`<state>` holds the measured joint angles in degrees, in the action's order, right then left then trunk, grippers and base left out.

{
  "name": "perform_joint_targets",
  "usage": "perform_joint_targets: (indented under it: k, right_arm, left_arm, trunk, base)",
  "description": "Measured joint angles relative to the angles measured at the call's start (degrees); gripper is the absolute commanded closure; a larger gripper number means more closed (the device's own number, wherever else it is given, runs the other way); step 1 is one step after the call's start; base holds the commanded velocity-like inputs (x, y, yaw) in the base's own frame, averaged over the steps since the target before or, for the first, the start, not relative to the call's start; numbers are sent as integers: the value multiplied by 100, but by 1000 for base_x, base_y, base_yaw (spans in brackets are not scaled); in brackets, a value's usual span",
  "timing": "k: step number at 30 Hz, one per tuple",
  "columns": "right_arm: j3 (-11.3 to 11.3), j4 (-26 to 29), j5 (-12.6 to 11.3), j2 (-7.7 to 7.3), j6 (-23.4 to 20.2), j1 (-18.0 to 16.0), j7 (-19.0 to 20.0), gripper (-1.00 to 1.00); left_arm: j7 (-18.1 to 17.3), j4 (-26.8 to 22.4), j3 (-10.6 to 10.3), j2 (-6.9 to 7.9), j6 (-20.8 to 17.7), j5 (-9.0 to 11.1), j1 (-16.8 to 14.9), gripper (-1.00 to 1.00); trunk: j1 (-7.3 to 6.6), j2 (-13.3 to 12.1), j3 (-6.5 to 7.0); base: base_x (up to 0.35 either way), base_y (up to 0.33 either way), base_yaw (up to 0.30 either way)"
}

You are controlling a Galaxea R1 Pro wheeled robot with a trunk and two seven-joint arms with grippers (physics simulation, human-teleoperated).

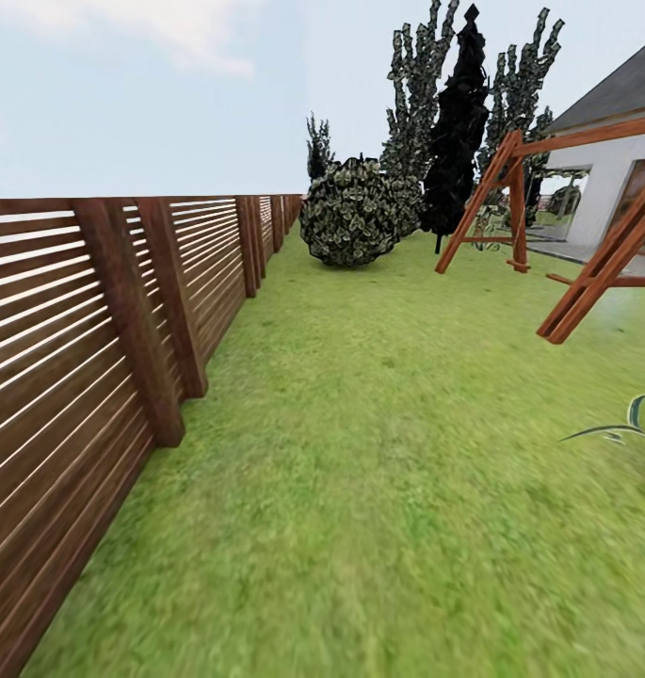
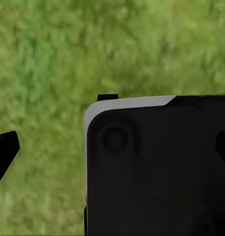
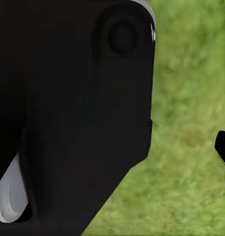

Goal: Take the three Easter eggs out of the wicker basket on the lawn in the garden, then place them on the lawn next to a single tree (choose any tree) so that all three eggs are next to the same tree and none are left in the basket.

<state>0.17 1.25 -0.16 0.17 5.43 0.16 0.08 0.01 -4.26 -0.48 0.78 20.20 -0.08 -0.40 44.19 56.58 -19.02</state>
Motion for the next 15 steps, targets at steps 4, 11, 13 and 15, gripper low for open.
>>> perform_joint_targets:
  k: [4, 11, 13, 15]
  right_arm:
    - [0, 0, 0, 0, 0, 0, 0, -100]
    - [-1, 0, 0, 0, 0, 0, 0, -100]
    - [0, 0, 0, 0, 0, 0, 0, -100]
    - [0, 0, 0, 0, 0, 0, 0, -100]
  left_arm:
    - [1, 1, 0, 0, 0, 0, -1, -100]
    - [-3, 2, 0, 0, 0, 0, -1, -100]
    - [-1, 2, 0, -1, 0, 0, -1, -100]
    - [-2, 2, 0, -4, 0, 0, -1, -100]
  trunk:
    - [0, 0, 0]
    - [0, 0, 0]
    - [0, 0, 0]
    - [0, 0, 0]
  base:
    - [336, 0, -2]
    - [336, 0, -7]
    - [336, 0, -110]
    - [336, 0, -183]
